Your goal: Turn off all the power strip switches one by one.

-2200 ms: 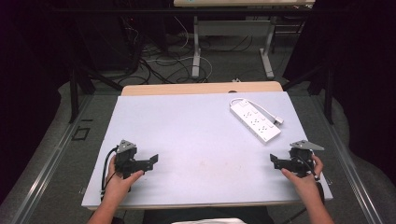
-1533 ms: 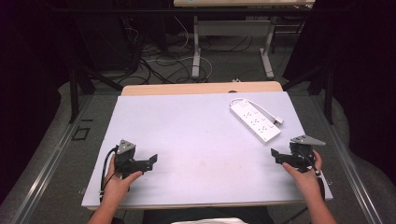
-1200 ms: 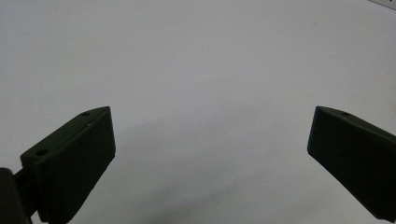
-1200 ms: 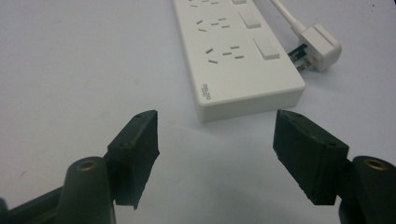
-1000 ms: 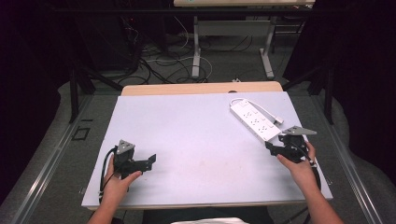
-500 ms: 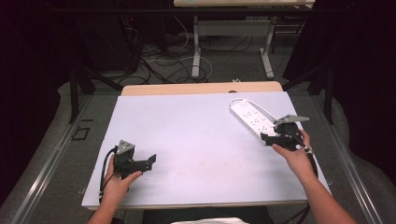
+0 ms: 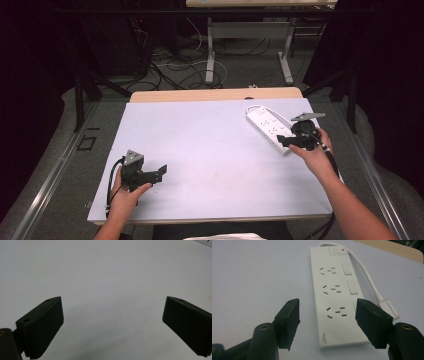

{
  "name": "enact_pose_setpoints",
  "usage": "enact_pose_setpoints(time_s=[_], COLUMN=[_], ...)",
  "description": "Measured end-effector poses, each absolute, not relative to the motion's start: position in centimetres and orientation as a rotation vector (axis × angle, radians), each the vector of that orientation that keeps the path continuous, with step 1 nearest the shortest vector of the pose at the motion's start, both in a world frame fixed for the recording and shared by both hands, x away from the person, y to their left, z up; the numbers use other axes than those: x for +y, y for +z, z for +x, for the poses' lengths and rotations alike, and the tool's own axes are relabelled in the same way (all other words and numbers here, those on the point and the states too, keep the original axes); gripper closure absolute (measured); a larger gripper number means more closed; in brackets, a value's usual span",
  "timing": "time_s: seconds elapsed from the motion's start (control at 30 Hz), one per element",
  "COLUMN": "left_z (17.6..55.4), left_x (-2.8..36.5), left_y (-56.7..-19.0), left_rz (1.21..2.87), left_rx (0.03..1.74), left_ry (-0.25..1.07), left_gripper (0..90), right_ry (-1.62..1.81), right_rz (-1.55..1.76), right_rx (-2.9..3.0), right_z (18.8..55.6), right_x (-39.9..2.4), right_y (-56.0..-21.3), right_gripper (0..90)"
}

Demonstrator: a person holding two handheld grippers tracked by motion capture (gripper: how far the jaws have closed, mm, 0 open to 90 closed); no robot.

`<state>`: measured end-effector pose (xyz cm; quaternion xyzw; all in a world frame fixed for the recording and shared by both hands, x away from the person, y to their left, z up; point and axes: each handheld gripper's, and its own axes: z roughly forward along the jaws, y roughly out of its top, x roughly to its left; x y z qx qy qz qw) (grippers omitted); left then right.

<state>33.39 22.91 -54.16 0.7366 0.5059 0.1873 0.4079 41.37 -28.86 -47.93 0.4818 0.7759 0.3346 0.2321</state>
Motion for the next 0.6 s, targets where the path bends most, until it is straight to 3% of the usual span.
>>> enact_pose_setpoints(time_s=[0.6], left_z=[33.4], left_x=[22.9], left_y=[-54.3], left_rz=[1.849], left_rx=[1.279], left_ry=[0.466], left_gripper=[4.3], right_ry=[0.904], right_rz=[1.369], right_rx=[2.180], right_z=[45.7], right_x=[-26.8], right_y=[-45.9], right_gripper=[43.5])
